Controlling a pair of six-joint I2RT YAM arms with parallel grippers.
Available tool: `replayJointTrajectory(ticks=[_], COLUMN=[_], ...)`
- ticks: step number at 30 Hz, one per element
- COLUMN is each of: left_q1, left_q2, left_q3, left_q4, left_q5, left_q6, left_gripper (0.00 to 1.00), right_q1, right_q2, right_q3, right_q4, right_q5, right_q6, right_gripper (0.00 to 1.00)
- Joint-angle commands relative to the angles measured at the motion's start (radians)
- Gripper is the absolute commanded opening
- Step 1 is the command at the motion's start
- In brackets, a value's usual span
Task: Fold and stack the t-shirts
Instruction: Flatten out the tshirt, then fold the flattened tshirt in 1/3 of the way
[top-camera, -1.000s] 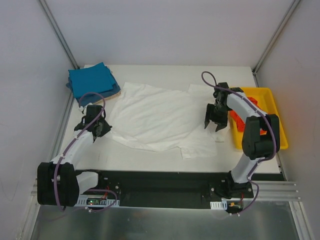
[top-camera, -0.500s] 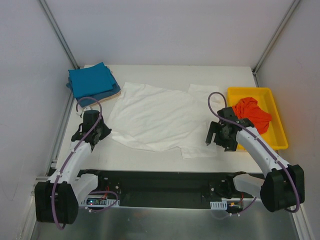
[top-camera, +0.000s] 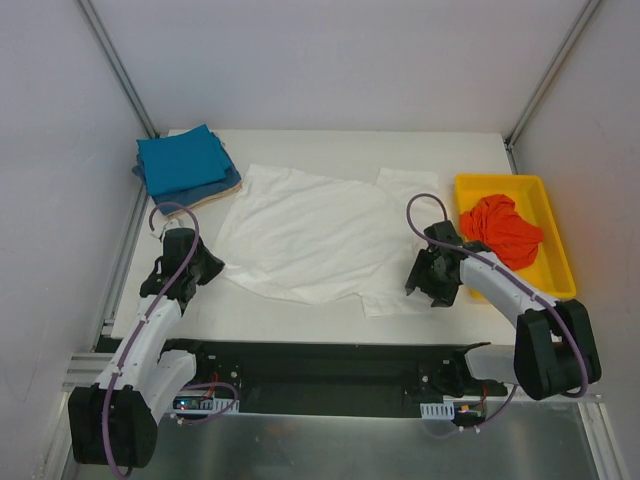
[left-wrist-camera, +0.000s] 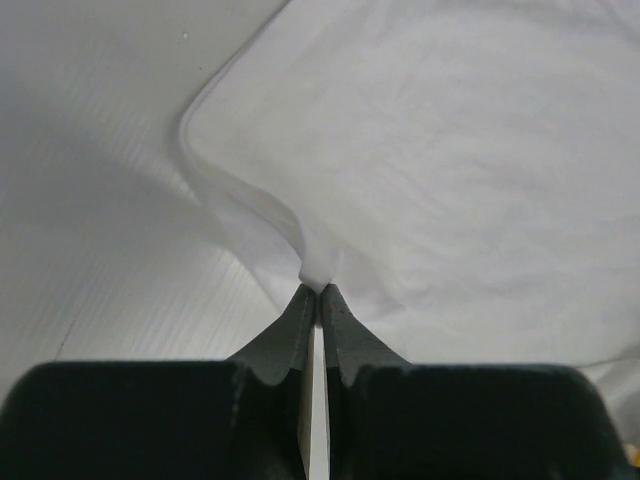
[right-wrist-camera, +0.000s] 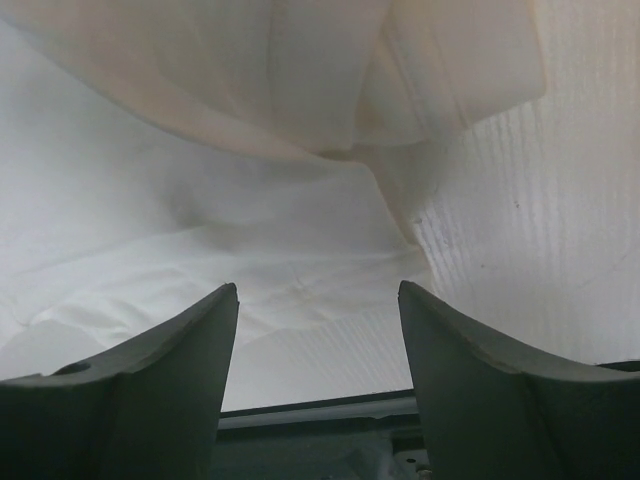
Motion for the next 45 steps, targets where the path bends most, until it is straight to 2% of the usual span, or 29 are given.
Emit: replayJointTrajectory(ticks=[1, 8, 11, 17, 19, 21, 23, 27, 29, 33, 35, 41, 45], left_q1=[-0.003, -0.003, -0.003, -0.003, -0.003, -0.003, -0.003, -0.003, -0.003, -0.003, -0.003, -0.003, -0.003], left_q2=[-0.018, -0.030, -0.047, -0.087, -0.090, -0.102, -0.123, -0.188, -0.231, -0.303, -0.332, -0.383, -0.418], left_q3=[-0.010, -0.015, -0.012, -0.019, -0.023, -0.024, -0.024, -0.013, -0.007, -0.003, -0.001, 0.022, 0.042], left_q4=[0.011, -0.005, -0.014, -0.028, -0.031, -0.037, -0.067, -0.170, -0.242, -0.343, -0.383, -0.511, -0.581], left_q5=[0.025, 0.016, 0.020, 0.021, 0.031, 0.047, 0.053, 0.047, 0.039, 0.018, 0.005, -0.042, -0.093], left_q6=[-0.021, -0.036, -0.042, -0.056, -0.061, -0.067, -0.075, -0.097, -0.122, -0.162, -0.182, -0.213, -0.225], left_gripper=[0.00, 0.00, 0.00, 0.00, 0.00, 0.00, 0.00, 0.00, 0.00, 0.00, 0.00, 0.00, 0.00], right_q1=[0.018, 0.024, 0.029, 0.036, 0.038, 0.049, 0.067, 0.101, 0.118, 0.131, 0.151, 0.202, 0.228], right_q2=[0.036, 0.136, 0.148, 0.098, 0.070, 0.044, -0.014, -0.172, -0.301, -0.494, -0.574, -0.643, -0.668], right_q3=[0.000, -0.012, -0.023, -0.066, -0.080, -0.083, -0.080, -0.080, -0.078, -0.063, -0.066, -0.048, 0.055], right_q4=[0.022, 0.047, 0.046, 0.032, 0.030, 0.006, -0.034, -0.262, -0.353, -0.558, -0.574, -0.729, -0.862], right_q5=[-0.011, -0.024, -0.022, -0.007, -0.008, -0.008, -0.005, -0.010, -0.013, -0.094, -0.158, -0.222, -0.197], right_q6=[0.040, 0.054, 0.066, 0.086, 0.089, 0.089, 0.080, 0.092, 0.121, 0.179, 0.228, 0.307, 0.327], right_gripper=[0.67, 0.59, 0.51, 0.22, 0.07, 0.01, 0.01, 0.01, 0.01, 0.02, 0.01, 0.01, 0.01])
